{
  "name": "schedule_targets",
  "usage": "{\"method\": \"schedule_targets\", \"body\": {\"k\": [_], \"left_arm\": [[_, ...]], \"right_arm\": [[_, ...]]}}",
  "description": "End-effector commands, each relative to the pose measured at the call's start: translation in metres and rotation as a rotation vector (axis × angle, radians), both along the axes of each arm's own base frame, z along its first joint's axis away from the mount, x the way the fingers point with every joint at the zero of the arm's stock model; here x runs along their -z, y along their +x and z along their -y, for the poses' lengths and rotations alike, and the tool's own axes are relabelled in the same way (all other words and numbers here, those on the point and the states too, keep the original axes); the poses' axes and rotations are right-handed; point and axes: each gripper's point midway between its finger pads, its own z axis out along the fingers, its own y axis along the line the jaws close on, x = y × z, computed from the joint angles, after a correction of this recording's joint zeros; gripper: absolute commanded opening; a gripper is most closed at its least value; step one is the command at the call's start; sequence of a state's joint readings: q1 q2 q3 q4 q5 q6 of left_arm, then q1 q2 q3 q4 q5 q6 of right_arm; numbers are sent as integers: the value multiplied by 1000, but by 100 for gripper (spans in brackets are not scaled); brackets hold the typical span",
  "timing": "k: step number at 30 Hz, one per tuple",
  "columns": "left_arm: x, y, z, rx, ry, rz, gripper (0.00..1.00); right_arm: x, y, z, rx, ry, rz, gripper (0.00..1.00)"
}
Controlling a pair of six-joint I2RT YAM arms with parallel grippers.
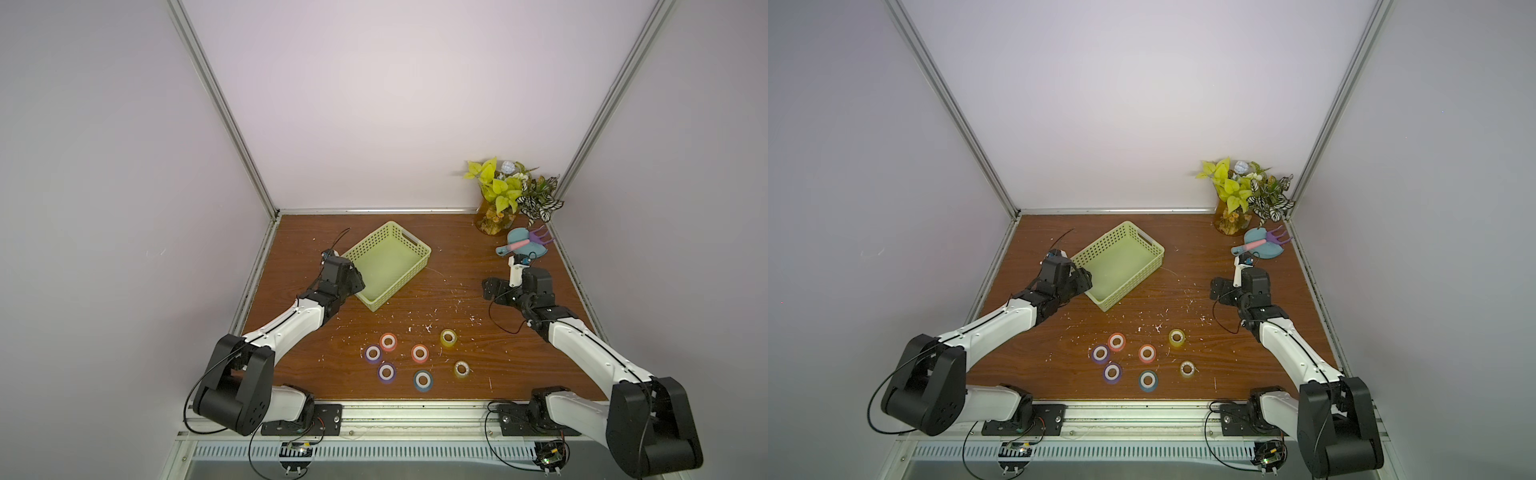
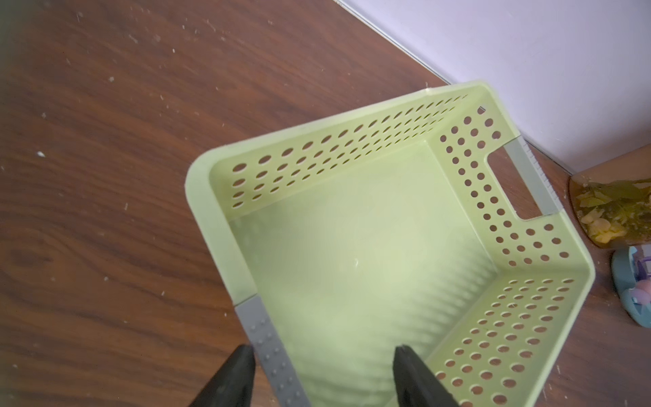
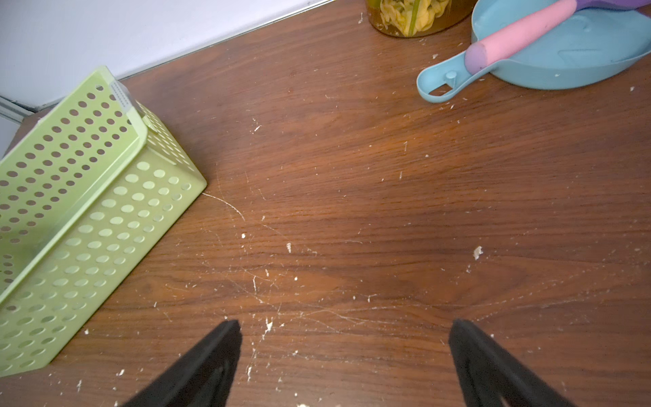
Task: Put the transparent tape into the storage box
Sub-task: Adjust the storage box at the center of the board.
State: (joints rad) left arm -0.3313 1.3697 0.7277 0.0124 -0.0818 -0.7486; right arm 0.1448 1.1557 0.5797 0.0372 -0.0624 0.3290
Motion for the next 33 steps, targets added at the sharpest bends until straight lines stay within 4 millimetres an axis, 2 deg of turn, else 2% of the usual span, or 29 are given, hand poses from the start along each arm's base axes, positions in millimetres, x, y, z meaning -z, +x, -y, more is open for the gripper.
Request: {"method": "schedule_targets", "body": {"k": [1, 9, 12, 17, 25, 33], "left_arm": [[3, -4, 0, 1, 44, -33, 56], [11, -15, -13, -22, 114, -59, 54], [14, -15, -10, -6, 109, -63, 49], [16, -14, -5, 20, 94, -58, 33], [10, -8, -1, 46, 102, -46, 18], [11, 9, 17, 135, 115, -69, 12]], "right_arm": [[-18, 6, -5, -20, 2, 37, 99], [-14, 2, -8, -34, 14, 21, 99], [-13, 1, -9, -36, 13, 16, 99], [-15, -2, -8, -37, 6, 14, 98], [-15, -7, -19, -65, 16, 0, 96], [-11, -13, -33, -90, 5, -24, 94]]}}
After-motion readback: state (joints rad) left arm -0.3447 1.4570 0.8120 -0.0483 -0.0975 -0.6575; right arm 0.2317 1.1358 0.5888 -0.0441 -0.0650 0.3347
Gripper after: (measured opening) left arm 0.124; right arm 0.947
